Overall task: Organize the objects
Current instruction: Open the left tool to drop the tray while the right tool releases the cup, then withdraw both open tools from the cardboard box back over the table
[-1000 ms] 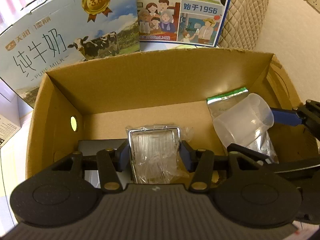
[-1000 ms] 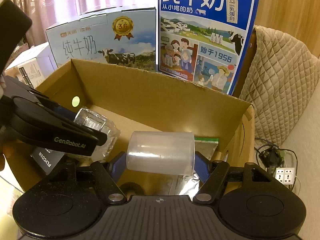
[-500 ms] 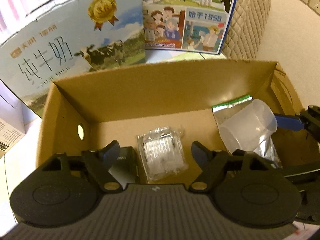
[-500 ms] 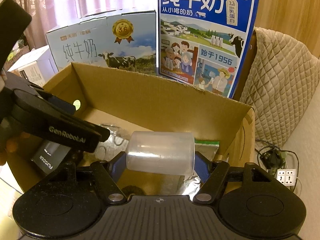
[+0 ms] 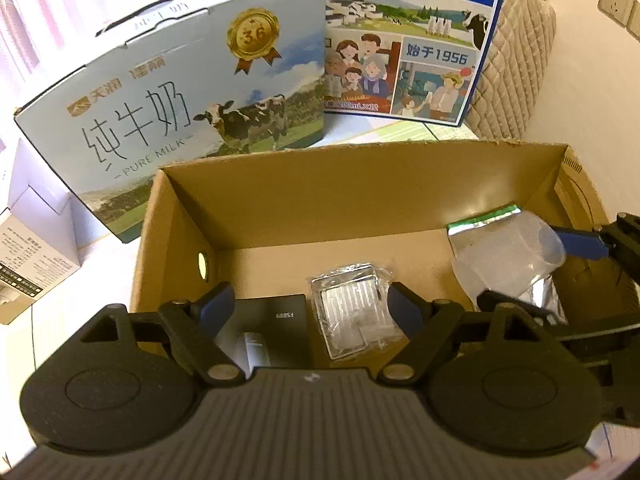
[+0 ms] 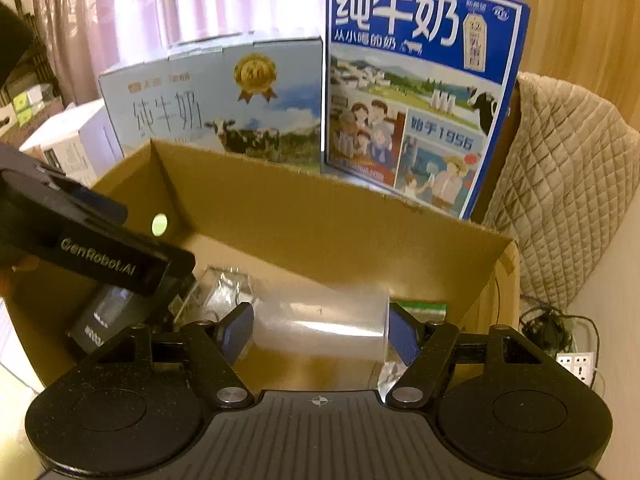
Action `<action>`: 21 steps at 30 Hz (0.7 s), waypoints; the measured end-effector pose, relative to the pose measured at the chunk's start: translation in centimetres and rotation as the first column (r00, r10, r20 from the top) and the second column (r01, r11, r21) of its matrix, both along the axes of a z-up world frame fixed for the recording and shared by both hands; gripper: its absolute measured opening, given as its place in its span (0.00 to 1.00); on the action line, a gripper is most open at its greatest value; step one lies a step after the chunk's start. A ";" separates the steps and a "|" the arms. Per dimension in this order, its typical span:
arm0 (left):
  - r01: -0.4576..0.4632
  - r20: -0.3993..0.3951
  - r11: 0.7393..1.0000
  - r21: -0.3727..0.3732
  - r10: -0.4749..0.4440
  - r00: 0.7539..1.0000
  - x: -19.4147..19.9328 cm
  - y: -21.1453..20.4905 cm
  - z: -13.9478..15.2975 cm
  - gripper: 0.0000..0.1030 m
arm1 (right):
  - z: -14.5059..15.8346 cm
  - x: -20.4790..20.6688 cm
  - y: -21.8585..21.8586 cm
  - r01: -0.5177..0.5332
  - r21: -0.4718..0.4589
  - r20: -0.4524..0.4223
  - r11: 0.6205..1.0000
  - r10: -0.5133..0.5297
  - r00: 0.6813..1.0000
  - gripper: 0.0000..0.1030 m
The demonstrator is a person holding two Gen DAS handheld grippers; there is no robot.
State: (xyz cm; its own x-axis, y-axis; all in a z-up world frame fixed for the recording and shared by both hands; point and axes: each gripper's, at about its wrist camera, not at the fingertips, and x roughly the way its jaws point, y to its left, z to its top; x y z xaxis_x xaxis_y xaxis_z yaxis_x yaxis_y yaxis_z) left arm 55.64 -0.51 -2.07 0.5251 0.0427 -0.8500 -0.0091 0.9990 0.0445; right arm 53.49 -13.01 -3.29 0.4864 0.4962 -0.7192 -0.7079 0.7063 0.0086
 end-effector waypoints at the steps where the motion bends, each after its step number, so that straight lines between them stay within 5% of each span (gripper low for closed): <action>1: -0.002 0.002 1.000 -0.002 0.002 1.000 -0.1 0.1 0.1 0.81 | 0.1 0.0 0.0 -0.003 0.009 0.008 1.000 0.003 1.000 0.66; 21: -0.015 0.071 0.999 -0.047 0.018 0.997 -4.5 1.0 3.7 0.91 | 3.3 -2.2 -3.2 0.028 0.094 0.000 0.995 -0.028 1.000 0.75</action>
State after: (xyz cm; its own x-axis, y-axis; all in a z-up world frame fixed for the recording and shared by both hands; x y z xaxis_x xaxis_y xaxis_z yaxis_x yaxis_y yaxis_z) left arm 51.18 0.50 1.61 0.5842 0.0134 -0.8115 -0.0269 0.9996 -0.0029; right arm 51.26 -16.22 -0.02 0.5015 0.5478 -0.6697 -0.6880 0.7218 0.0751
